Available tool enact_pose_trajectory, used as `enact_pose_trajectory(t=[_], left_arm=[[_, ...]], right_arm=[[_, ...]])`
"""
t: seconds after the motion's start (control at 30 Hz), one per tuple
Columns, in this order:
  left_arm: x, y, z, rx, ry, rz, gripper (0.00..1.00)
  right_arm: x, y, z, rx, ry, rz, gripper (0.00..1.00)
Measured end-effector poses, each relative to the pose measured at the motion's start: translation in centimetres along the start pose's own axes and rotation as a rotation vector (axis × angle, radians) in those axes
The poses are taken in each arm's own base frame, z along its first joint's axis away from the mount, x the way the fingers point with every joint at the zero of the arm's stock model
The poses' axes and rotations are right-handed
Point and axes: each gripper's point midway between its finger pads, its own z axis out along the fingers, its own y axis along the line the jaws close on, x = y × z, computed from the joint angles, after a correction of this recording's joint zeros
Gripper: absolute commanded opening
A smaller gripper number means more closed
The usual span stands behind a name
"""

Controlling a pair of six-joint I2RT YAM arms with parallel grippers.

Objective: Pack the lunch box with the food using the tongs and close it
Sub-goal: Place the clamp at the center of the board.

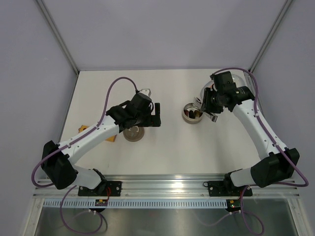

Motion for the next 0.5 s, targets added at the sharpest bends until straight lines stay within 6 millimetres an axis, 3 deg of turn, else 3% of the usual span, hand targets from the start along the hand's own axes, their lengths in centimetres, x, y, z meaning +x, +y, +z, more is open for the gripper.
enact_pose_trajectory(t=[0.17,0.37,0.5], left_arm=[[-0.6,-0.2,-1.3,0.007,-0.011,-0.003,0.99],[-2.7,-1.3,-3.6,0.048,-0.066,-0.017,0.99],[-4.7,-2.3,-6.4,0.096,-0.125,-0.032,0.99]], right_arm=[[0.0,2.2,-0.6,-0.087,-0.022,-0.061,0.41],[1.1,6.9,-0.9,-0.203,-0.040,-0.204,0.42],[1.9,9.9,1.5,-0.222,-0.030,-0.273,0.40]])
